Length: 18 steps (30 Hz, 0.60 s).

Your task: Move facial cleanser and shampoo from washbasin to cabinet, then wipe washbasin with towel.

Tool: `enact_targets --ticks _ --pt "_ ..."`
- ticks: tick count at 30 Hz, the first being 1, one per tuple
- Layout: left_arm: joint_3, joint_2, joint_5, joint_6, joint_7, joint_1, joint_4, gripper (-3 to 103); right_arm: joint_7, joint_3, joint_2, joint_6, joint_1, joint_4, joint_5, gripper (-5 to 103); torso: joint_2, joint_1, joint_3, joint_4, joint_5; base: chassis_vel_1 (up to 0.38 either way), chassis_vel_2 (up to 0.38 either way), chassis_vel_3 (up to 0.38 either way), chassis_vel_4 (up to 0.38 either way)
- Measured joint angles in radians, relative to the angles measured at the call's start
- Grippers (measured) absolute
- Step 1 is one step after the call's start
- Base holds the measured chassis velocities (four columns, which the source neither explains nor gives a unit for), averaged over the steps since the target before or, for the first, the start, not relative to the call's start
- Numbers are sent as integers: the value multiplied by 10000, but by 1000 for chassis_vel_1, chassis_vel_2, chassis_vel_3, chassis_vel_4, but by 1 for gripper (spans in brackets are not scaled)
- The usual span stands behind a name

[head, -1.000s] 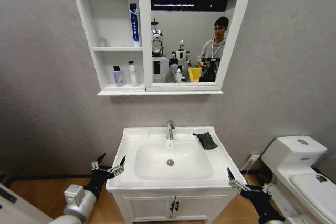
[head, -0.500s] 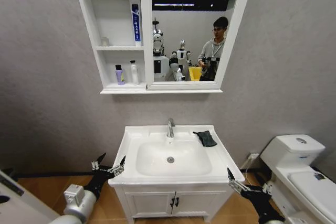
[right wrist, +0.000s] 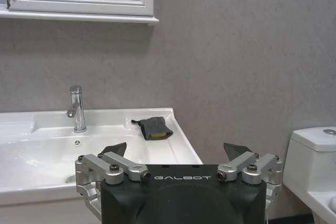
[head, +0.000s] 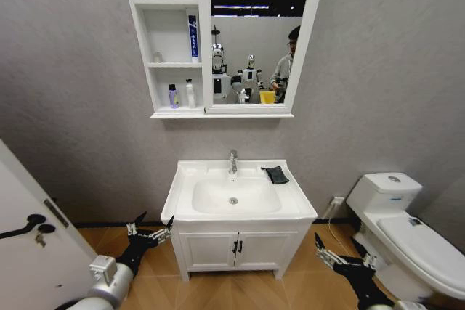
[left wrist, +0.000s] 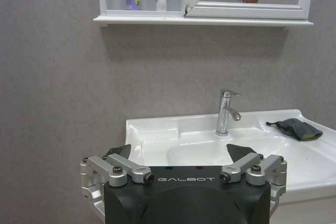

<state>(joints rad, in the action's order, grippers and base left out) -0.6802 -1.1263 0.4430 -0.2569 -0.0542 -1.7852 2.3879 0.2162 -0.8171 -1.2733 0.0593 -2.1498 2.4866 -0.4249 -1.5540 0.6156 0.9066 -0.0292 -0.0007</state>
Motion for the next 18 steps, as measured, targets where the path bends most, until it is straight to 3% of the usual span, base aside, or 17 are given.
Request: enact_targets --ticks 3,6,9,10,12,13,14,15,18 --pt "0 0 0 0 5 0 1 100 0 1 1 0 0 0 0 100 0 0 1 1 19 389 -362 -354 362" --pt "0 0 0 1 1 0 -1 100 0 1 0 -2 -2 1 1 100 -3 -4 -2 1 -9 360 -371 -365 383" --pt "-4 0 0 1 -3 1 3 100 0 2 0 -1 0 -1 0 100 -2 -4 -1 0 22 363 -348 -348 347" --pt "0 0 0 0 0 -1 0 100 0 -1 -1 -2 -3 1 1 100 -4 -5 -3 0 -13 318 -359 -328 380" --pt "-3 0 0 1 -8 0 0 100 -1 2 -1 -2 -1 1 0 100 0 1 1 2 0 406 -367 -338 380" --pt "0 -1 0 1 3 0 3 100 1 0 1 -1 1 -2 0 100 2 2 2 2 28 406 -351 -341 323" --pt "0 -1 0 1 3 0 3 100 1 0 1 -1 1 -2 0 100 2 2 2 2 28 406 -351 -341 323" --pt "0 0 0 1 -4 0 1 100 0 1 -1 -2 1 -1 0 100 -2 -3 -2 0 -6 325 -349 -314 329" --pt "2 -1 0 0 -1 0 1 100 1 -1 0 -2 0 0 0 100 4 6 4 2 15 386 -348 -353 346"
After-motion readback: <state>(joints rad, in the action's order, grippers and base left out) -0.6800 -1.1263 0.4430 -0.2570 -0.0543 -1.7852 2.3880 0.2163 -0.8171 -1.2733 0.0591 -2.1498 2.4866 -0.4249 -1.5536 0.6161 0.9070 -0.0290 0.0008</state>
